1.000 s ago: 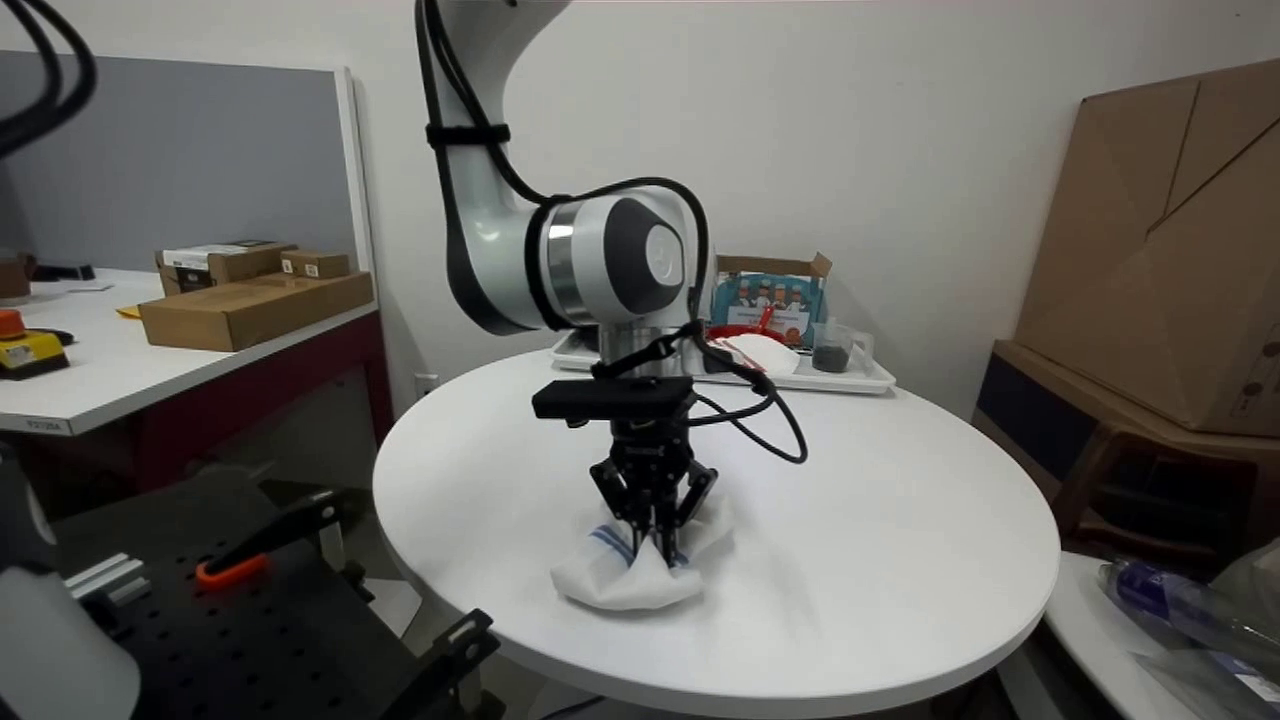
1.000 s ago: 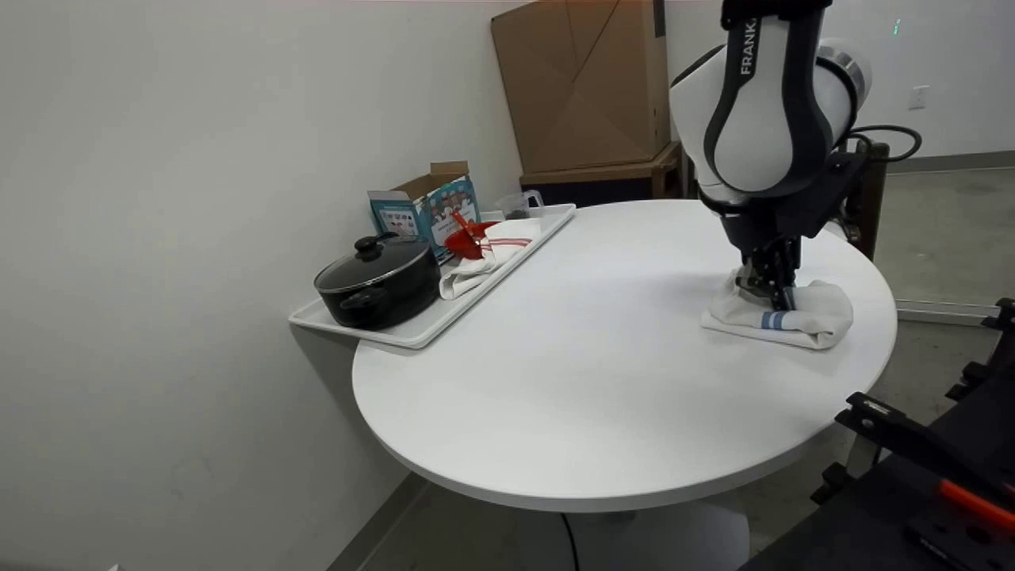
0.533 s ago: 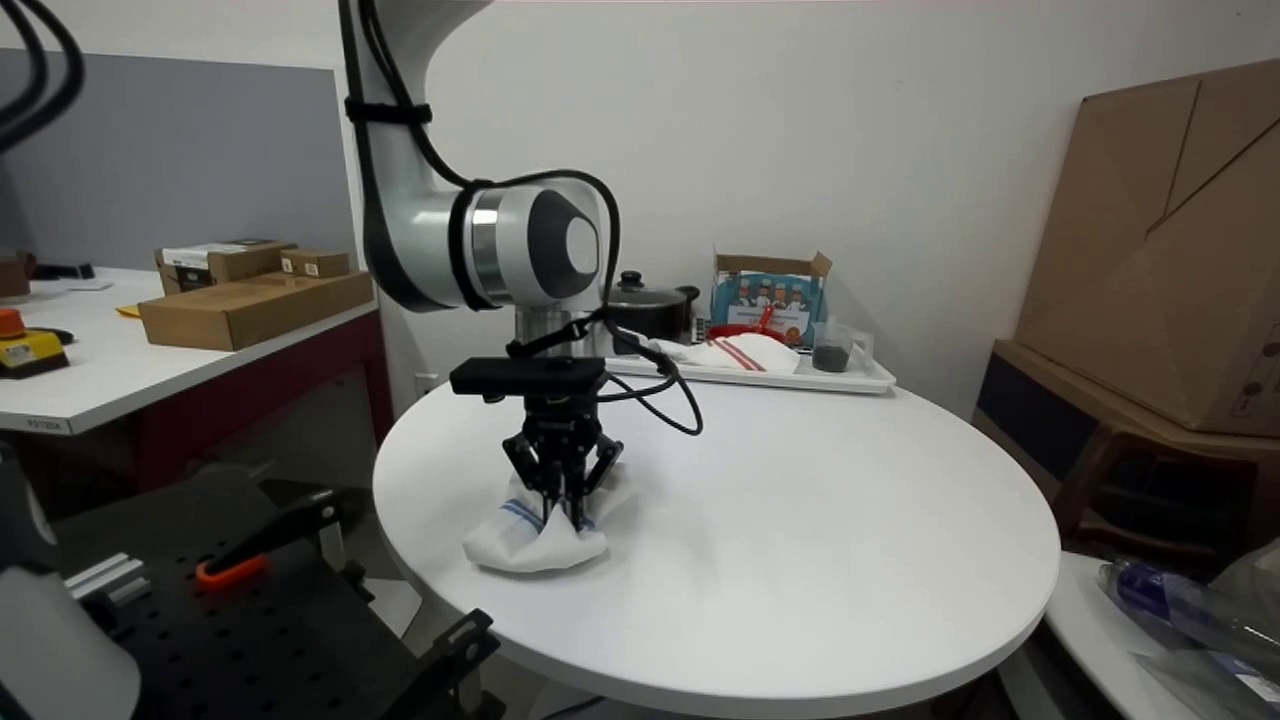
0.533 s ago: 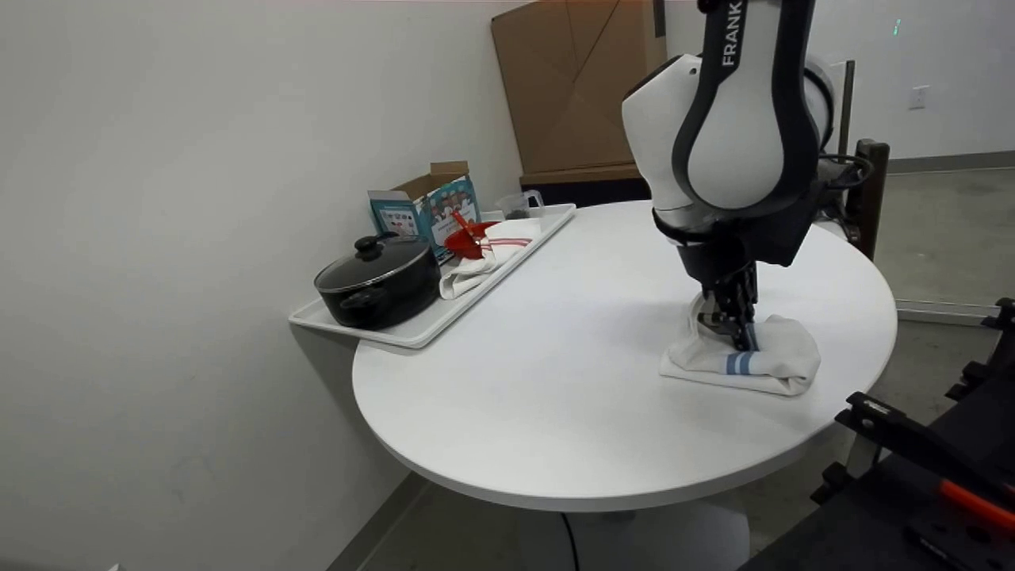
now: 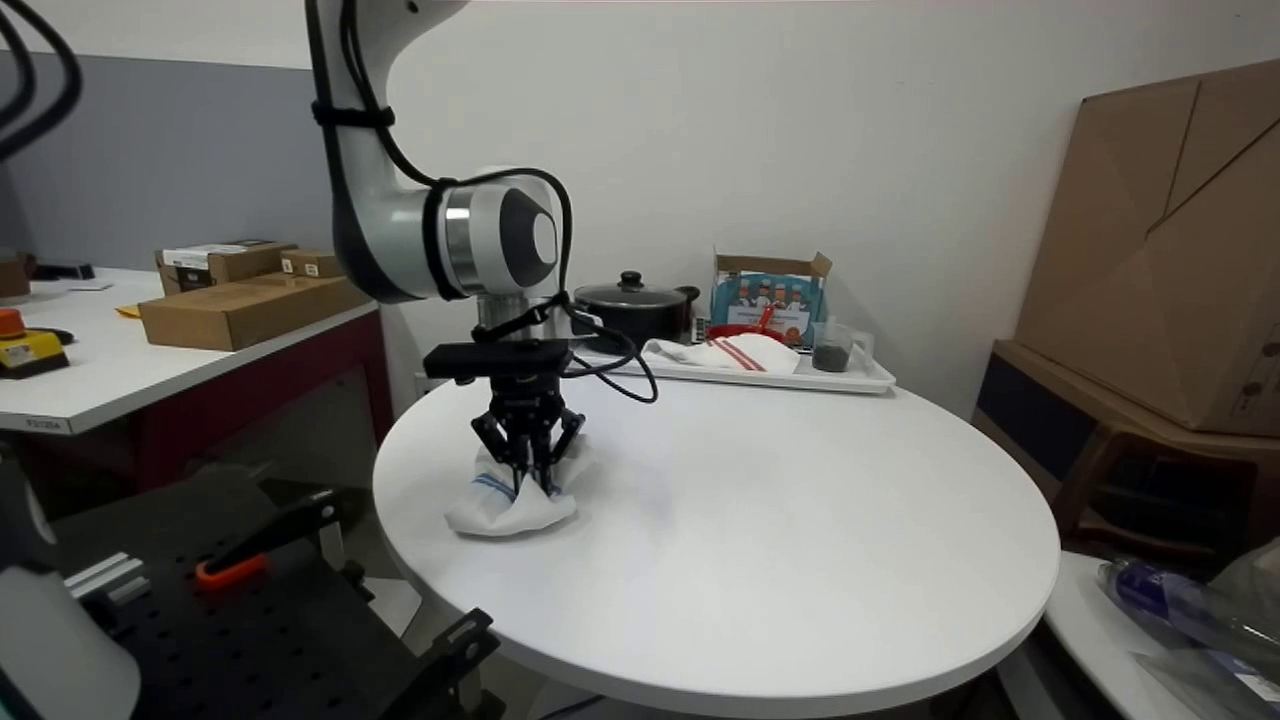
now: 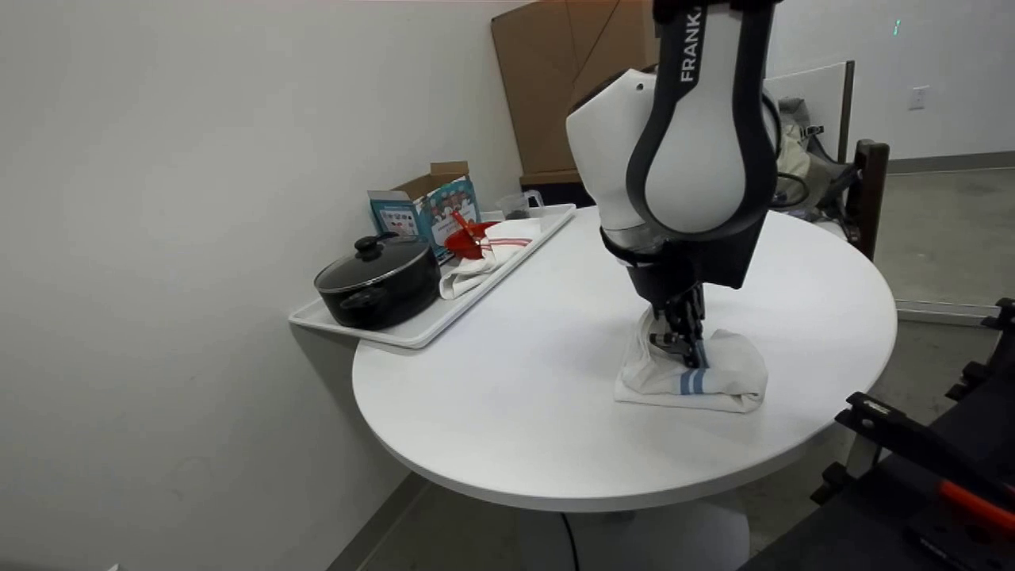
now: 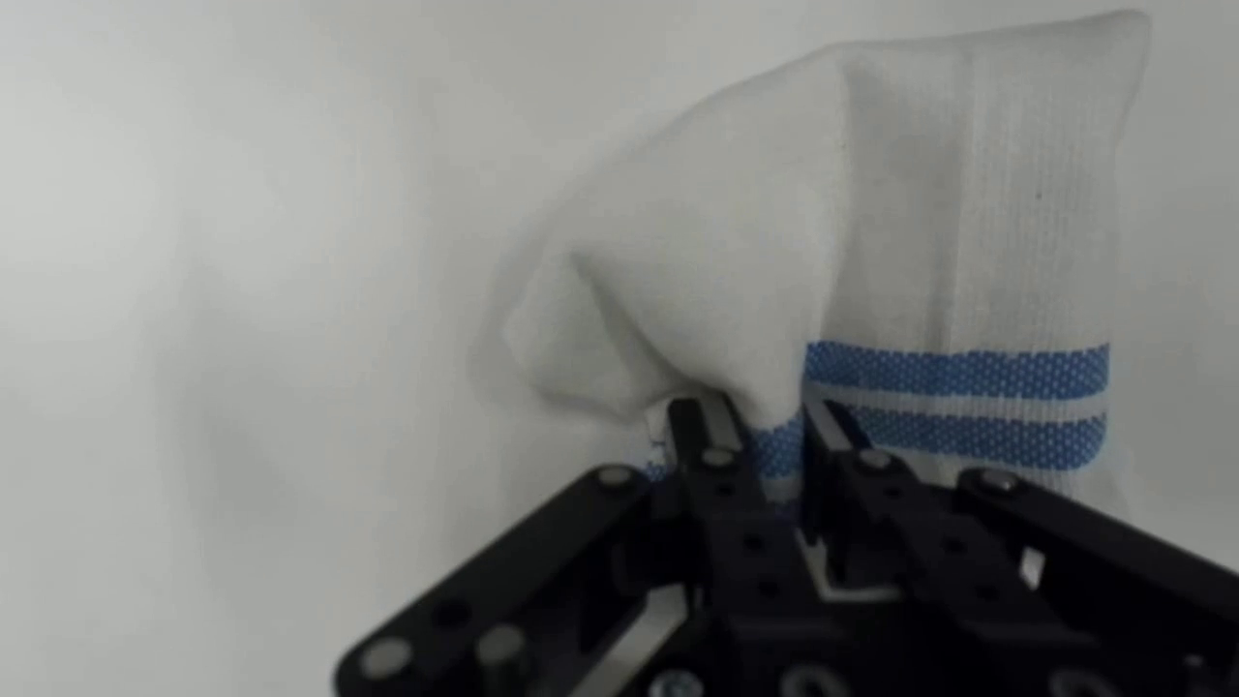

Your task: Use the white and blue tea towel to wipe the table

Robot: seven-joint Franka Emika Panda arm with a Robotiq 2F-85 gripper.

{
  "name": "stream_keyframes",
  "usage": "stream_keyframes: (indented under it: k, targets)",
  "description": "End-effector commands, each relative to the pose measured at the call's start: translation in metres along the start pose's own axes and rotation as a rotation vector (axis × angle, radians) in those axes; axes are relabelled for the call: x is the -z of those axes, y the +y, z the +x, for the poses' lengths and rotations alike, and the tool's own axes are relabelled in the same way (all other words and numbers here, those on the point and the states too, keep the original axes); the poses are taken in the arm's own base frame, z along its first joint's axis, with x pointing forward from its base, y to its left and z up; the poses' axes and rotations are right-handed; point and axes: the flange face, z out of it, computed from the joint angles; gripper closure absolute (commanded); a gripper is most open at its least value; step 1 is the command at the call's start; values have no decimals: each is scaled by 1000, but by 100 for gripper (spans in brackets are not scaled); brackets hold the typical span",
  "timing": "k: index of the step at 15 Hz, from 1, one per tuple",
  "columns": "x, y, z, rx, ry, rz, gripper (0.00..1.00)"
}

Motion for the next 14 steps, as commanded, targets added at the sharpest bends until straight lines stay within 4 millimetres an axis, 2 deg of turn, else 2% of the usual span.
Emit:
stream_keyframes:
  k: [1, 5, 8, 11, 14]
  targets:
    - [-26, -34, 46, 28, 42, -31, 96]
    - [-17, -58, 98, 36, 108, -51, 96]
    - [-12, -63, 132, 33, 148, -67, 96]
    - [-7, -52, 161, 9, 176, -82, 96]
    - [-3, -23, 183, -41, 201, -96, 96]
